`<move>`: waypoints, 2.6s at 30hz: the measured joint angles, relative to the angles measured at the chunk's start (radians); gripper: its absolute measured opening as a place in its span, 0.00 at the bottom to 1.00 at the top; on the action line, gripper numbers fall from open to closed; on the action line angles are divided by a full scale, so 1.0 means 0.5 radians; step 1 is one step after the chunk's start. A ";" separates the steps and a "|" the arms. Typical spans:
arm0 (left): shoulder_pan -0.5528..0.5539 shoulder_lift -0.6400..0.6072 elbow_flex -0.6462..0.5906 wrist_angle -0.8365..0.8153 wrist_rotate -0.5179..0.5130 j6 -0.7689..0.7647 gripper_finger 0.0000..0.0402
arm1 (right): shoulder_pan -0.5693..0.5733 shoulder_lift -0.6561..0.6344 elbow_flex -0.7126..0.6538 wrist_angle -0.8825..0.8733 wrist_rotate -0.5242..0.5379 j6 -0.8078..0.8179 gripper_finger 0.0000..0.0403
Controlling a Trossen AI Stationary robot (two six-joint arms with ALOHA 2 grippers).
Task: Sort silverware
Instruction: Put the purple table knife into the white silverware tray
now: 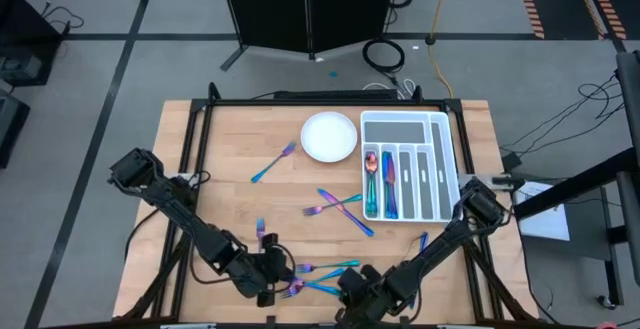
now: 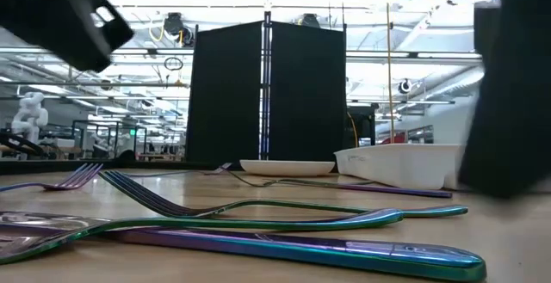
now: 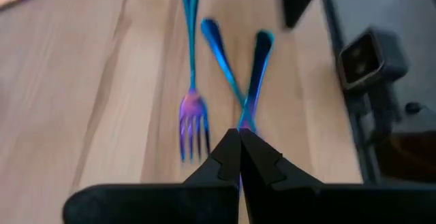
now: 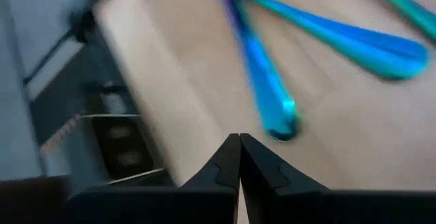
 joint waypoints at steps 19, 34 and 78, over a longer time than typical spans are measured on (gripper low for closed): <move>0.003 0.000 0.000 0.099 0.011 0.092 0.00 | -0.025 0.020 -0.001 -0.114 0.016 0.097 0.00; 0.037 0.000 0.000 0.097 0.013 0.103 0.00 | -0.058 0.020 -0.001 -0.132 0.007 0.025 0.00; 0.042 0.000 0.000 0.095 -0.043 0.333 0.06 | -0.045 0.159 0.011 -0.078 -0.130 0.208 0.00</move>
